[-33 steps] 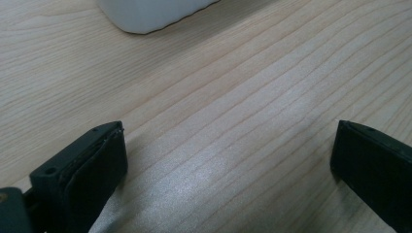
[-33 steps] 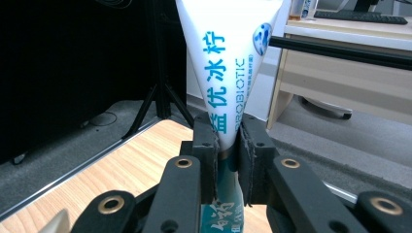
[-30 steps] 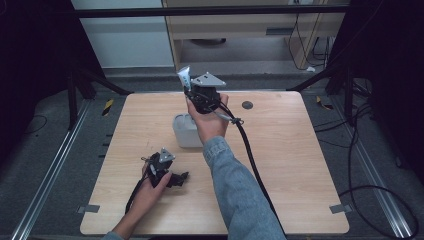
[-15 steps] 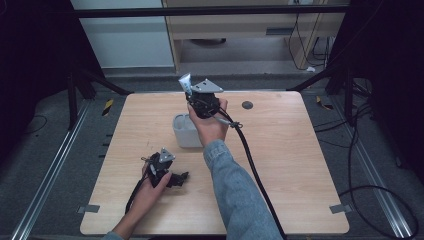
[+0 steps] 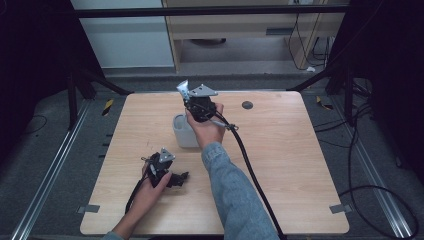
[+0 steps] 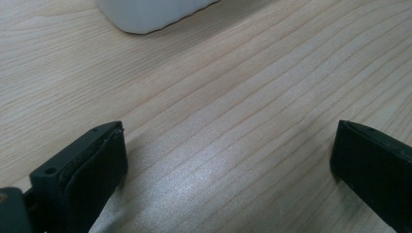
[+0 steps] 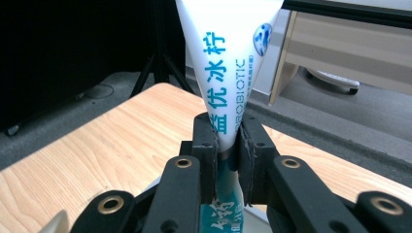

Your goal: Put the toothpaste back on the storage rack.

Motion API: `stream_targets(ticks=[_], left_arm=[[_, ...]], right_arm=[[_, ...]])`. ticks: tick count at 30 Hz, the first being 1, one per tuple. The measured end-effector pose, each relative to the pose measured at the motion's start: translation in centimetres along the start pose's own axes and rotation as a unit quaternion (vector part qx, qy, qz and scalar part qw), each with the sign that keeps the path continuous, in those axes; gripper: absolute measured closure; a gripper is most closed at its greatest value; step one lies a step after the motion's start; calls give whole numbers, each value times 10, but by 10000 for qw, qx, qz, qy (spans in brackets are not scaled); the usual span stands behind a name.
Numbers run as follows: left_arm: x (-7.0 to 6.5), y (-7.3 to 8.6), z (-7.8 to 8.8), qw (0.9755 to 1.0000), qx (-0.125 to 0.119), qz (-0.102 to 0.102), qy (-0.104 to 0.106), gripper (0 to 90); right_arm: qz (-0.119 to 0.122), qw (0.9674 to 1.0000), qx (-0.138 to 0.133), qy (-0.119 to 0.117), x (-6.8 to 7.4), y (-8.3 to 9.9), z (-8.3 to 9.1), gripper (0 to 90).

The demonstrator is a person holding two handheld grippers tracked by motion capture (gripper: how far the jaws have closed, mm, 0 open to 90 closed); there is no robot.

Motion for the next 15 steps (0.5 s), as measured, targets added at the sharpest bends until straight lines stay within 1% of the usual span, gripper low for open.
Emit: stream_targets(ticks=[2,4,5,10,15], left_arm=[[0,0,0,10000,1,0,0,0],[0,0,0,10000,-1,0,0,0],[0,0,0,10000,0,-1,0,0],[0,0,0,10000,-1,1,0,0],[0,0,0,10000,1,-2,0,0]], right_arm=[[-19,10000,73,-11,0,4,-1,792],[8,10000,86,-19,0,4,-2,792],[6,9999,142,-33,2,6,-3,792],[41,9998,173,-51,2,7,-4,792],[22,9997,246,-70,2,11,-4,792]])
Point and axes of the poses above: each handheld gripper's, and its own axes: z roughly backward along the jaws, y roughly out of its underside, x roughly to its left, the point moved 5 cm from there along -z, roughly forward along the jaws, and after that the axes turned 1 degree about x, right-handed, at the moved point
